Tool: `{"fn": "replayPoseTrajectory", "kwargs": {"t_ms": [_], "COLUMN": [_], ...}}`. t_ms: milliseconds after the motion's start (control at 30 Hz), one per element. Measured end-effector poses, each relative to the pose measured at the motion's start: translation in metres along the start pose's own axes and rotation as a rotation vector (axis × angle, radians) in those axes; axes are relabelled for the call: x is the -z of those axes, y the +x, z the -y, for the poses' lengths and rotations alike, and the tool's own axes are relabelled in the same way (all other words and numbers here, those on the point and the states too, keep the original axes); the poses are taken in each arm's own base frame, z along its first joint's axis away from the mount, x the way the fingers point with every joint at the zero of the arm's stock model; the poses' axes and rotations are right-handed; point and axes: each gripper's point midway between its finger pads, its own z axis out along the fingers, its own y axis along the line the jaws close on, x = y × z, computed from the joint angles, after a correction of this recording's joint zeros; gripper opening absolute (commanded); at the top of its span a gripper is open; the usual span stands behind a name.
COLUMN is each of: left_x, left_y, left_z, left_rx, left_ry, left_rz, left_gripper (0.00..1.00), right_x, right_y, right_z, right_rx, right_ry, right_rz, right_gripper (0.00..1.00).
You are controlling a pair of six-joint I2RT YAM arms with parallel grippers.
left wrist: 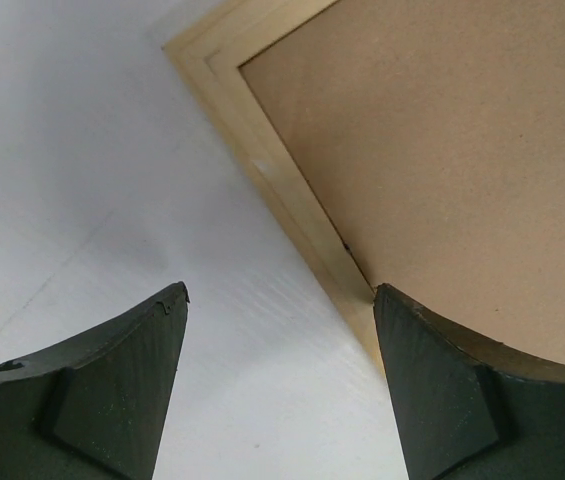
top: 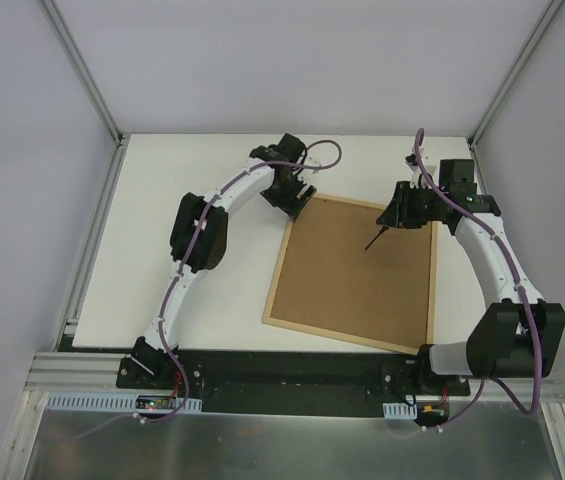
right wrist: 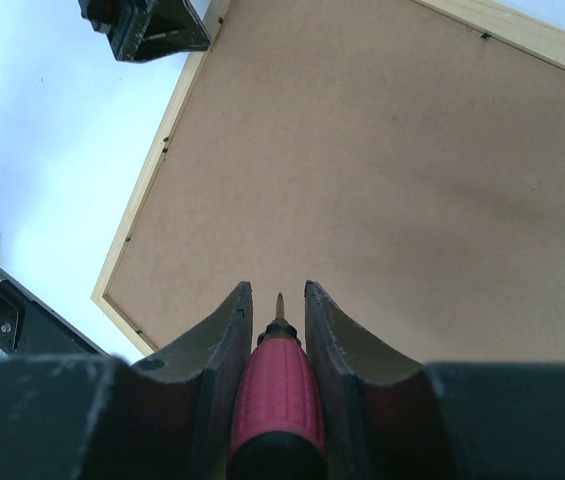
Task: Take the photo out of the frame
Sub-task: Adjust the photo frame at the center of the board.
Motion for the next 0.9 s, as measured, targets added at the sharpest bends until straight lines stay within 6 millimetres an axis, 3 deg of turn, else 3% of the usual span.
{"fn": "replayPoseTrajectory", "kwargs": {"t_ms": [200,500,700,900], "left_x": [-0.005,0.004,0.025,0.046], "left_y": [0.007,0.024,0.069,0.115], "left_z": [0.021,0.007,-0.012,-0.030], "left_rx": [-0.062,-0.076,-0.015,0.038], "left_ry": [-0.037,-0.225,-0.300,-0.334], "left_rz": [-0.029,-0.054,-0.107,-0.182], "left_gripper": [0.73,0.70,0.70,0.66], "right_x": [0.000,0.001,0.000,-0.004], "right_y": [0.000,0.000,0.000,0.007], "right_z": [0.000,0.001,0.020,0.060], "right_rx": [0.000,0.002,0.017,0.047], "right_ry": [0.000,0.011,0.120,0.301], "right_rz": [0.000,0.003,-0.002,-0.052], "right_gripper": [0.01,0.00,0.00,0.00]}}
